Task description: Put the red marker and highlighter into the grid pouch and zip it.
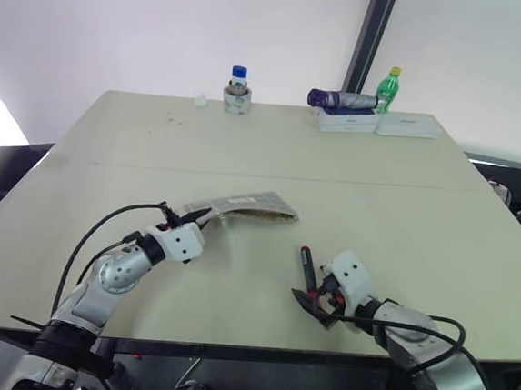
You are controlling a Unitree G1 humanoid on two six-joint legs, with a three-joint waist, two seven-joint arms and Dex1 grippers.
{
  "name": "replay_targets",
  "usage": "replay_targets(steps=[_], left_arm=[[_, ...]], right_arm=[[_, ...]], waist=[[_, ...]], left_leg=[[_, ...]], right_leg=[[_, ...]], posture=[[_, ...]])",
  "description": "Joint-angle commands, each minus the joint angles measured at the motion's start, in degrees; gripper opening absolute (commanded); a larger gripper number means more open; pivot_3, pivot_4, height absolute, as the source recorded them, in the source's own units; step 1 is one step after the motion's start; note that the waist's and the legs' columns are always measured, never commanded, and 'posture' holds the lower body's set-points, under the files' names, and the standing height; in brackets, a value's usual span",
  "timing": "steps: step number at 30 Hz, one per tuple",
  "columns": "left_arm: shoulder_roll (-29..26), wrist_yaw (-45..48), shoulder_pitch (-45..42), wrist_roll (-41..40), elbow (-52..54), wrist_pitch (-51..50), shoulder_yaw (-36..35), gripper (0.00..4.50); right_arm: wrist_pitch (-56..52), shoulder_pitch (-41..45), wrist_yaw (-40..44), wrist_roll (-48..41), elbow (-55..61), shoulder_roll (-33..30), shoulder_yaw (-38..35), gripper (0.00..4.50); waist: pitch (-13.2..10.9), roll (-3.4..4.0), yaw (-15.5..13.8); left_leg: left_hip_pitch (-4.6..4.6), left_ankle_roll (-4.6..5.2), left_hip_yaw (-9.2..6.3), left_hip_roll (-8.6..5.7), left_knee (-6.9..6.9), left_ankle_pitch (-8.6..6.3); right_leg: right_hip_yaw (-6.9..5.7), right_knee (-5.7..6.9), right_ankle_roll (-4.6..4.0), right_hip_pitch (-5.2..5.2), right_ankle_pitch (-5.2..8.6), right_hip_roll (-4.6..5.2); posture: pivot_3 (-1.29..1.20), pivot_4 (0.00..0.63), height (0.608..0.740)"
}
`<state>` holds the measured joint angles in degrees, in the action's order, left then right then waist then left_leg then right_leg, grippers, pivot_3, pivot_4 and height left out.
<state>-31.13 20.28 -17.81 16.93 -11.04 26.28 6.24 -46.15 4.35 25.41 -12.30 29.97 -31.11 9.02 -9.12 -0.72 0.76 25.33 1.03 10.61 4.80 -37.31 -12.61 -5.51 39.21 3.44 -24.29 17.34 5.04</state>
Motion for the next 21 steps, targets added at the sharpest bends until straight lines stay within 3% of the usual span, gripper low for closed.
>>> replay_targets(steps=[1,7,8,15,21], left_arm=[[0.1,0.1,0.1,-1.1,1.8,-0.4,-0.6,0.0],[0.3,0.2,-0.5,-0.7,2.0,-0.6,-0.4,0.0],[0.4,0.2,-0.5,-0.8,2.0,-0.6,-0.4,0.0],[2.4,4.1,-0.4,-6.2,2.6,-1.4,0.2,0.0],[3.2,6.6,-0.7,-7.6,2.8,-2.0,0.8,0.0]], right_arm=[[-0.6,-0.2,0.0,2.1,-1.2,-1.2,2.2,3.56],[5.3,1.8,-1.7,6.7,-6.1,-2.6,1.7,0.5],[5.8,2.0,-1.4,6.6,-7.0,-2.8,1.1,0.33],[23.7,5.5,8.7,5.4,-10.5,-6.1,0.1,0.33],[25.9,10.9,11.3,4.0,-11.0,-4.6,-0.8,0.33]], waist=[[0.0,-0.03,0.0],[0.1,-0.13,-0.2],[0.1,-0.15,-0.2],[0.1,-0.18,-0.1],[0.1,-0.18,0.2]], left_leg=[[-0.01,0.0,0.0,0.0,0.0,0.0],[-0.01,0.01,0.0,-0.01,-0.09,0.0],[-0.01,0.02,0.0,-0.02,-0.1,-0.01],[0.01,0.06,0.01,-0.03,-0.13,-0.03],[-0.01,0.03,0.04,0.0,-0.08,-0.01]], right_leg=[[0.0,0.0,0.0,0.0,0.0,0.0],[0.0,0.0,0.0,0.06,0.0,0.02],[0.0,0.0,0.0,0.08,0.0,0.03],[0.0,-0.02,0.0,0.08,0.0,0.04],[0.0,-0.01,0.02,0.03,-0.01,-0.03]], posture=[[0.0,0.15,0.74],[0.0,0.15,0.74],[0.0,0.15,0.74],[0.0,0.15,0.74],[0.0,0.15,0.74]])
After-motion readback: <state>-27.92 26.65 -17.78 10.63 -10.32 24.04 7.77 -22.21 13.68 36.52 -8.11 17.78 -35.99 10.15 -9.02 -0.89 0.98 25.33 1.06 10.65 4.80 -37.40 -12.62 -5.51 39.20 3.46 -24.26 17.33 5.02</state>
